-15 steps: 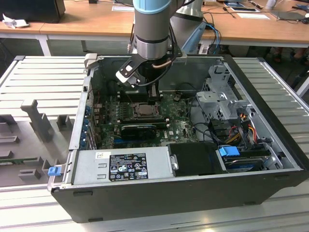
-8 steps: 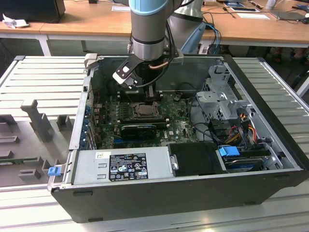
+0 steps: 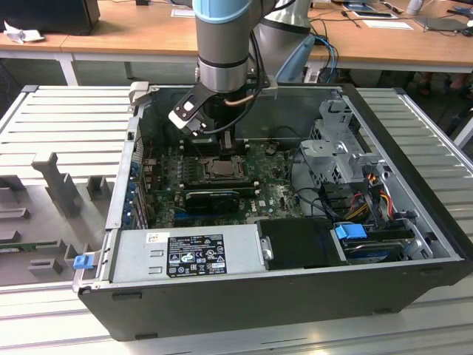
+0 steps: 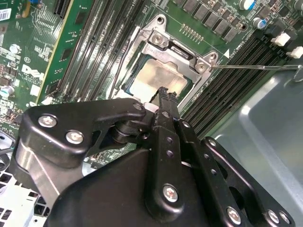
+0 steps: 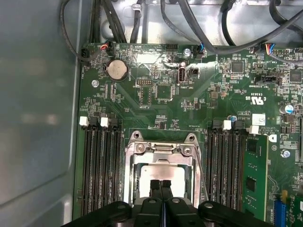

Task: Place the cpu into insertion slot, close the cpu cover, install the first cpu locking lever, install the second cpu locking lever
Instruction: 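Install the first cpu locking lever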

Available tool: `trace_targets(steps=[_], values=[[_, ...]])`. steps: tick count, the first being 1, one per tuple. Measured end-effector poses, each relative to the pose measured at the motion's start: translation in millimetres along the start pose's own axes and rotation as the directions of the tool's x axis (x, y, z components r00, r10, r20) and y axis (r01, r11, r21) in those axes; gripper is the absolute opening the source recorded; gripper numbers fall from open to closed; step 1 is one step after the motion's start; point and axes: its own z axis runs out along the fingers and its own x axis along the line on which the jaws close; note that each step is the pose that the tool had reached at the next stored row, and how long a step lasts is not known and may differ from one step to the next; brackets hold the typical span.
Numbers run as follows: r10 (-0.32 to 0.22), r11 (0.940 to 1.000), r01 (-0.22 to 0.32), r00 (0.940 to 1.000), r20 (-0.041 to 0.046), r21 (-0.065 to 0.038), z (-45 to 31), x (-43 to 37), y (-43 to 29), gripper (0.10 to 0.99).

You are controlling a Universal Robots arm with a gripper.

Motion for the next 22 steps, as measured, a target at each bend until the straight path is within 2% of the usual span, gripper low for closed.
trace_targets(steps=[10,12,16,19,22], values=[[0.000,1.0000,0.000,1.0000,0.0000,0.000,-5.8,0.3,-0.5,0.106],[0.000,1.0000,0.000,1.0000,0.0000,0.000,-12.6,0.7,-0.7,0.106],[0.000,1.0000,0.000,1.0000,0.0000,0.000,-33.6,1.9,0.0,0.106],[0.000,1.0000,0.000,1.0000,0.0000,0.000,-45.5,2.6,0.7,0.106],[-0.001,1.0000,0.001,1.0000,-0.0001,0.000,-47.5,2.7,0.8,0.106]])
